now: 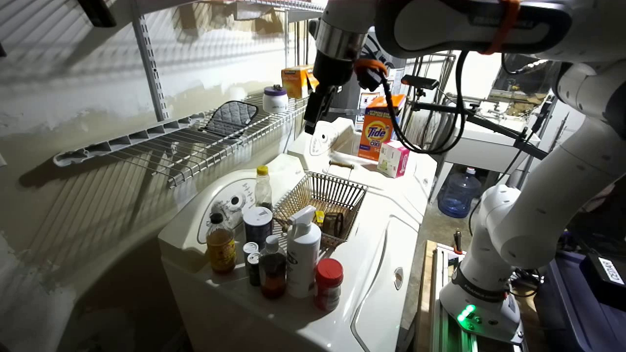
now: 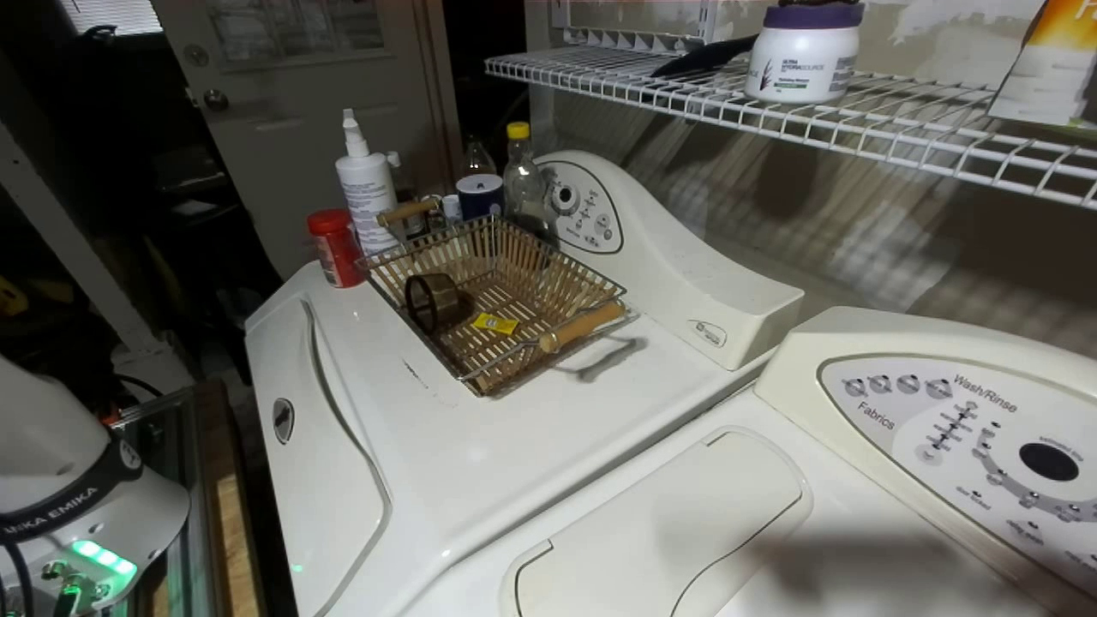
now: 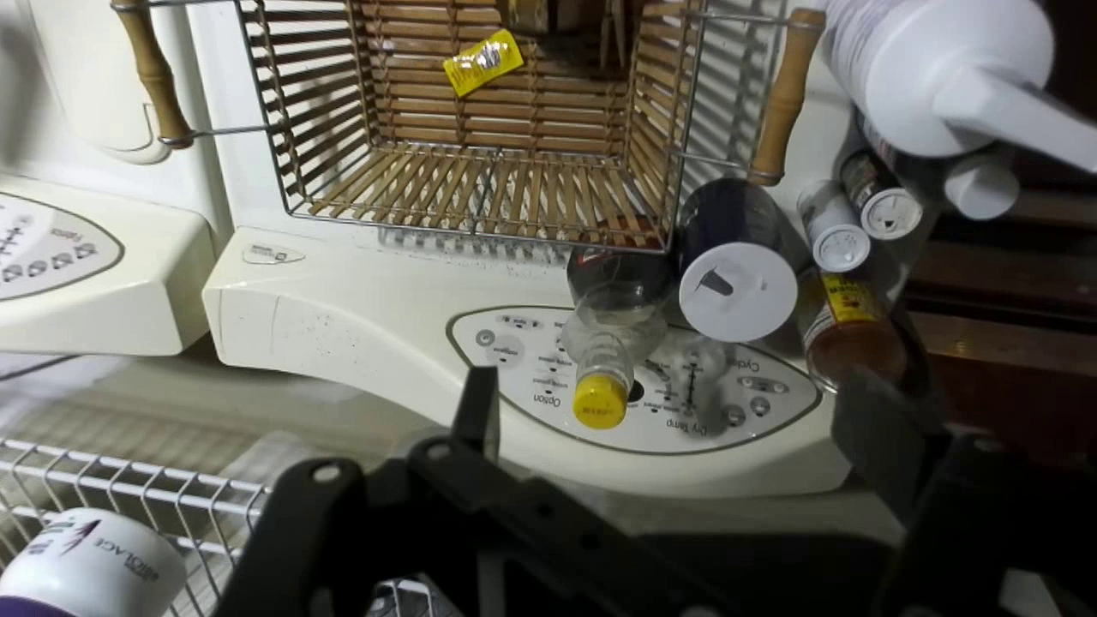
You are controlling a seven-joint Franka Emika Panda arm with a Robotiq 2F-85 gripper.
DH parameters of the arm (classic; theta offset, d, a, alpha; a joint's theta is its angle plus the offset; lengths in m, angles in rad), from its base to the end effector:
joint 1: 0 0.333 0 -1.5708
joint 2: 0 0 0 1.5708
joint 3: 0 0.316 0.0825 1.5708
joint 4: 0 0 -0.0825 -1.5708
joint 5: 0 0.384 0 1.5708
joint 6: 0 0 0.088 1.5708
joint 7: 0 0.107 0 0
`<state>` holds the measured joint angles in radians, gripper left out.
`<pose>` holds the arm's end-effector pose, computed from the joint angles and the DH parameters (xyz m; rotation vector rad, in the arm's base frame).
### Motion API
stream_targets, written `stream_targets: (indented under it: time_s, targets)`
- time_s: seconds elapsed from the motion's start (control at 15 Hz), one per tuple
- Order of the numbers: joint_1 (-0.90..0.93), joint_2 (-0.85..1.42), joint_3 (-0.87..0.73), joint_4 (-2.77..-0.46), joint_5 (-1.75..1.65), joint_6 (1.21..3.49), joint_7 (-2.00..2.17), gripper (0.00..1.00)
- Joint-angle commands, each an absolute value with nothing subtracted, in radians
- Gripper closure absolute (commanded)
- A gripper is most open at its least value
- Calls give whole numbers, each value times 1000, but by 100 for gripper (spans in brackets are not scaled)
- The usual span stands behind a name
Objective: Place the pot holder flat on the rack
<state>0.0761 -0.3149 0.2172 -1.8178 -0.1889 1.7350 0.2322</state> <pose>0.4502 0.1374 0.6822 2.9211 0.0996 0.4161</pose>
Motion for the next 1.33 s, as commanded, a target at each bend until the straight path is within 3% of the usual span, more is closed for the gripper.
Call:
stream_targets:
  time_s: [0.0,0.2,0.27,1.0,1.27]
  targets:
    - [78,-185,198,-1658,-187,1717,203,0]
    - [81,-126,186,-1579,-198,1698,198,0]
    - [87,-181,184,-1665,-192,1731,222,0]
    - [89,-141,178,-1610,-191,1722,214,0]
    - [75,-139,128,-1564,-38,1727,187,0]
